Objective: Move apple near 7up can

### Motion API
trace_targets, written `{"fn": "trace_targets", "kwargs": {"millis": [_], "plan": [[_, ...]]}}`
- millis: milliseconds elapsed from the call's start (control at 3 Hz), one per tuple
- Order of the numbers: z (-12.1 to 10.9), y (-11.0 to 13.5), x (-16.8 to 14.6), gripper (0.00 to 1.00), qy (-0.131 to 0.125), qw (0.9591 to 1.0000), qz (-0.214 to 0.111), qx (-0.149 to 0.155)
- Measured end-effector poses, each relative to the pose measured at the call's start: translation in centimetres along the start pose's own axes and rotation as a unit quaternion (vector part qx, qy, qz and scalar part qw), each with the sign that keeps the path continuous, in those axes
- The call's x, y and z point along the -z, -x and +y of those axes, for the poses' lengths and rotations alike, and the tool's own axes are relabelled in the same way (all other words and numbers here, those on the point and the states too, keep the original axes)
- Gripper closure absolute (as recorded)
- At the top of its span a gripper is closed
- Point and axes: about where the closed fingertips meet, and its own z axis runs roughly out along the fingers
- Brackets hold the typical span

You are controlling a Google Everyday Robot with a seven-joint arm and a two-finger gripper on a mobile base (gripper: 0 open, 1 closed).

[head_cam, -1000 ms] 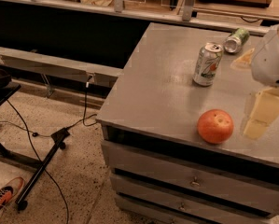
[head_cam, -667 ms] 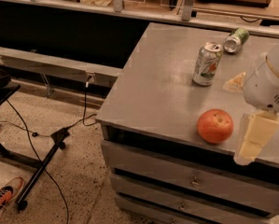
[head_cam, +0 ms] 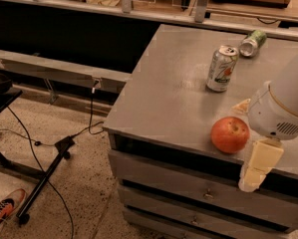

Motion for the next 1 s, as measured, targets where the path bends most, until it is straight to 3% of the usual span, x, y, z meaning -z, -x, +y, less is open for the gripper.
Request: {"fn": "trace_targets", "kwargs": {"millis": [333,1000], "plan": [[0.04,0.03,0.02,0.16,-0.001,1.0000,0.000,0.000],[0.14,0.16,0.31,0.63,-0.006,1.0000,0.001,0.001]]}}
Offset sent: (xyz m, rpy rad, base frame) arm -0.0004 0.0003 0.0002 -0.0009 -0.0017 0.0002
